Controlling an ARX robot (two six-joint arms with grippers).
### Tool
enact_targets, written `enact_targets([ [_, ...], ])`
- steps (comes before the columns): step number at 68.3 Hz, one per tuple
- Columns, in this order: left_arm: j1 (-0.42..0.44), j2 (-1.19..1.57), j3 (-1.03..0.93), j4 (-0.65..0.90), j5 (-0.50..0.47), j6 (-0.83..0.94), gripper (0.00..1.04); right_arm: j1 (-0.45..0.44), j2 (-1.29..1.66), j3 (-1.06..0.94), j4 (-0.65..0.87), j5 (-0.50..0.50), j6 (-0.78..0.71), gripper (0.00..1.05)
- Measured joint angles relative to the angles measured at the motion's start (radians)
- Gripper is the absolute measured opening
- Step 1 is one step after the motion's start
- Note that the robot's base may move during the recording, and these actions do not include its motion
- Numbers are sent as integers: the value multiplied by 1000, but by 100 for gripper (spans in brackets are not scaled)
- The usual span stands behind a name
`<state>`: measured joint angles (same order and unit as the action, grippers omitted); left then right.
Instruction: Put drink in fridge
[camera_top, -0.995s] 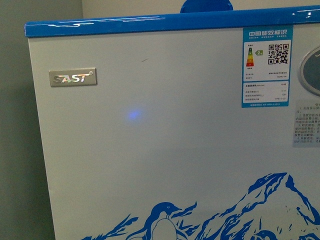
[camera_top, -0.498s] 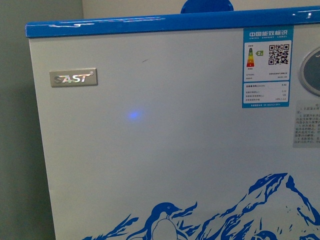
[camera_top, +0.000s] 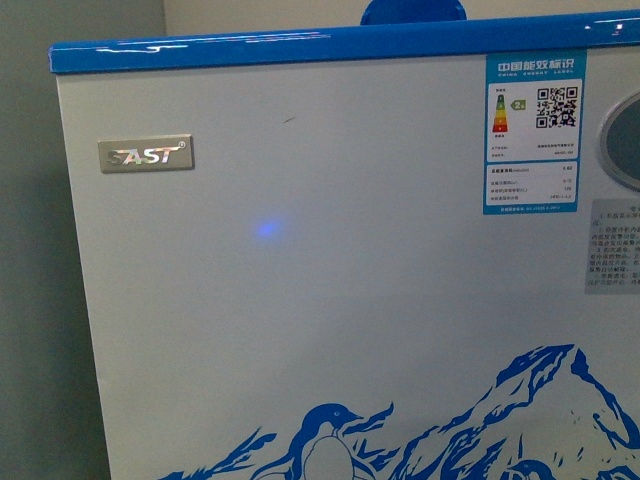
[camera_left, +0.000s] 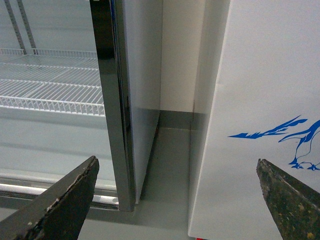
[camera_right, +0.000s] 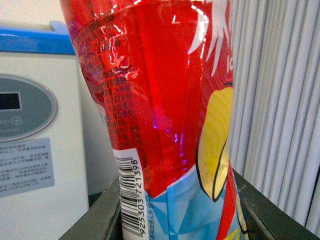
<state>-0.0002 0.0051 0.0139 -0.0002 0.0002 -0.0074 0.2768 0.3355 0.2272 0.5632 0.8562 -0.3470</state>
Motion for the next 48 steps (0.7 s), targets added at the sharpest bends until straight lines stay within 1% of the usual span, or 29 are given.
enact_targets([
  [4, 0, 0, 0, 0, 0, 0, 97, 14, -3, -3, -11, -13, 14, 43],
  [21, 0, 0, 0, 0, 0, 0, 97, 80, -3, -5, 0, -15, 33, 43],
  [48, 0, 0, 0, 0, 0, 0, 97, 84, -3, -5, 0, -11, 37, 43],
])
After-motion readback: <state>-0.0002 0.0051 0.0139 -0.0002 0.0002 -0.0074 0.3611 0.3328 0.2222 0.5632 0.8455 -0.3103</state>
